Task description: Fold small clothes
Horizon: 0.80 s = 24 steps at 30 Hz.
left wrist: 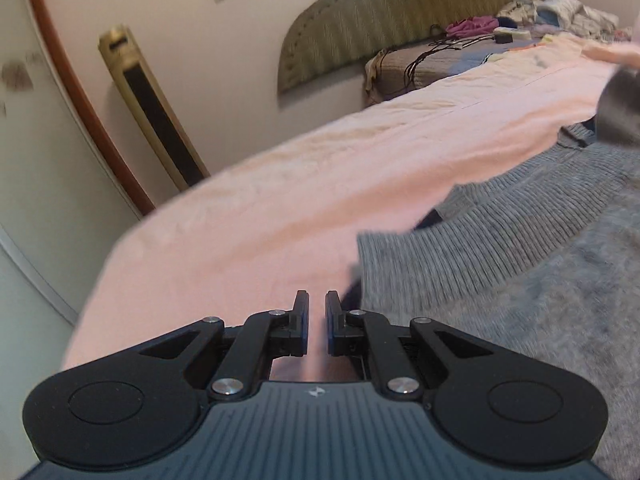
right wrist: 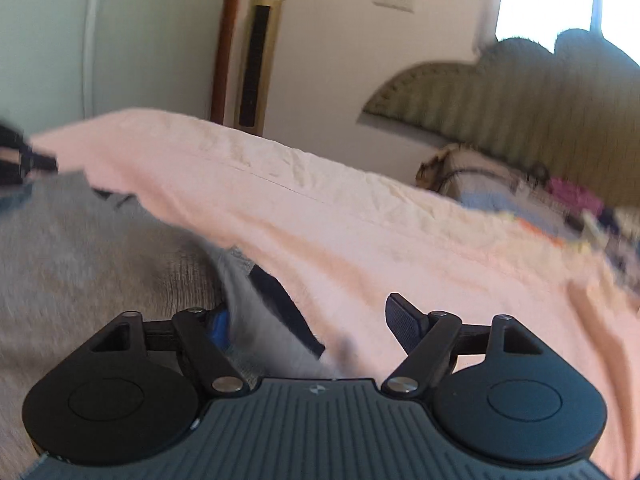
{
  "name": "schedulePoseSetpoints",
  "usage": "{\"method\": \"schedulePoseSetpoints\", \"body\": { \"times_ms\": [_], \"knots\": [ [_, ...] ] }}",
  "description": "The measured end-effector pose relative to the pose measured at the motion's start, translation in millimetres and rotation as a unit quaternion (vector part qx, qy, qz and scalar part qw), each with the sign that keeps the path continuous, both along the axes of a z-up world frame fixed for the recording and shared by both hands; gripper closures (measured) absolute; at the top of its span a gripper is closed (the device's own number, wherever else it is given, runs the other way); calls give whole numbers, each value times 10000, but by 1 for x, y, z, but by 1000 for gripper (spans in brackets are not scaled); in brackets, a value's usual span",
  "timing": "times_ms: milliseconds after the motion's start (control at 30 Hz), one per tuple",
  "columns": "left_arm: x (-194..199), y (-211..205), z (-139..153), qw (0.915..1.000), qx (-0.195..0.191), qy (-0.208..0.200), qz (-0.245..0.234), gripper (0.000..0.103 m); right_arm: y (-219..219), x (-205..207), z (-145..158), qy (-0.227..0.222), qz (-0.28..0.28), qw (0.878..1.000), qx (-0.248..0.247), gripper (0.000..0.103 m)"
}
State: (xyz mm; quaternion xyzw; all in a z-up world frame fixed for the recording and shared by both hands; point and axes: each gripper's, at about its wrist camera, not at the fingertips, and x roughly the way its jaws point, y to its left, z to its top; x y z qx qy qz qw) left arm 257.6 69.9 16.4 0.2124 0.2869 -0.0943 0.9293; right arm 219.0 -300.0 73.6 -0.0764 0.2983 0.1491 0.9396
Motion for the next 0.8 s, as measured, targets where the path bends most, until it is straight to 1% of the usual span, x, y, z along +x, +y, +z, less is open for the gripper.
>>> {"method": "schedulePoseSetpoints", "body": {
  "times_ms": [67,133,167,233,267,367,400,467,500,533,600,633,700,733,767,800],
  "knots": [
    [0,15,1,9974,-640,331,-70,95,-4,-4,-4,175,152,9996,172,26],
    [5,26,3,9925,-1102,530,72,95,-13,-4,-8,333,163,9980,509,26],
    [10,32,5,9881,-1379,671,115,95,-17,-1,-11,451,109,9964,713,26],
    [20,41,7,9756,-1951,981,237,94,-25,9,-17,742,-74,9911,1101,25],
    [23,43,7,9692,-2175,1112,308,94,-29,15,-20,839,-182,9874,1330,25],
    [37,48,4,9544,-2582,1380,581,90,-36,32,-28,1178,-391,9719,1999,25],
    [41,50,3,9502,-2691,1436,632,87,-36,38,-31,1267,-480,9680,2114,25],
    [45,57,5,9421,-2919,1475,736,81,-34,45,-32,1225,-588,9646,2258,25],
    [44,60,7,9390,-3017,1469,750,69,-32,46,-31,1168,-566,9643,2308,25],
    [44,63,8,9376,-3082,1418,764,46,-29,46,-30,1124,-528,9650,2309,25],
    [38,67,13,9372,-3199,1180,739,23,-21,45,-28,1091,-406,9689,2184,26],
    [35,69,15,9366,-3271,1054,682,23,-17,45,-28,1090,-355,9712,2089,28],
    [36,68,17,9346,-3349,1043,594,23,-14,47,-28,1134,-278,9741,1935,40],
    [36,64,18,9362,-3312,1057,525,23,-14,48,-28,1157,-281,9742,1916,43],
    [34,58,19,9398,-3235,1032,394,23,-14,49,-28,1166,-310,9743,1903,50],
    [31,51,20,9457,-3091,975,246,23,-16,48,-28,1173,-343,9743,1893,51]
  ]
}}
